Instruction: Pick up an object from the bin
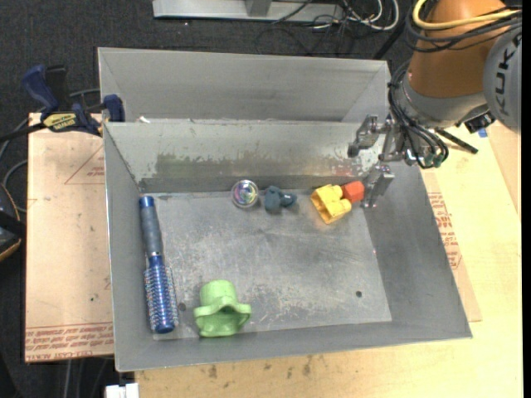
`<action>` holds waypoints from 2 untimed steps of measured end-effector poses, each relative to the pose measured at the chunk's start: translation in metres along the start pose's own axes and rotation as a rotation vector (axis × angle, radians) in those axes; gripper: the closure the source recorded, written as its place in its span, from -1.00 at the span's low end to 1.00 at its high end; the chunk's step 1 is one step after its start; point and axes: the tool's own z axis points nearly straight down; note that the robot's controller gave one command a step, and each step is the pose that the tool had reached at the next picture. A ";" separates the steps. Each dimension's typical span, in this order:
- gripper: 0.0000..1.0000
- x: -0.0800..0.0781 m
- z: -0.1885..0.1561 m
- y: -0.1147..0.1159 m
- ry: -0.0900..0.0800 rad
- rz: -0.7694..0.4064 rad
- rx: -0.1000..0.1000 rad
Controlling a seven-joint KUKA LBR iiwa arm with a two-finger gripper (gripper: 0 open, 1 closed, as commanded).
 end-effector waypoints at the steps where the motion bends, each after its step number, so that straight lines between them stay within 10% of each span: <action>1: -1.00 0.044 0.131 0.008 -0.029 -0.041 0.002; 2: -1.00 -0.007 0.104 0.065 -0.016 0.024 -0.003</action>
Offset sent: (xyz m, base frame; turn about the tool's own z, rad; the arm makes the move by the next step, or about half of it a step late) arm -0.0574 0.0076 -0.1566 -0.0418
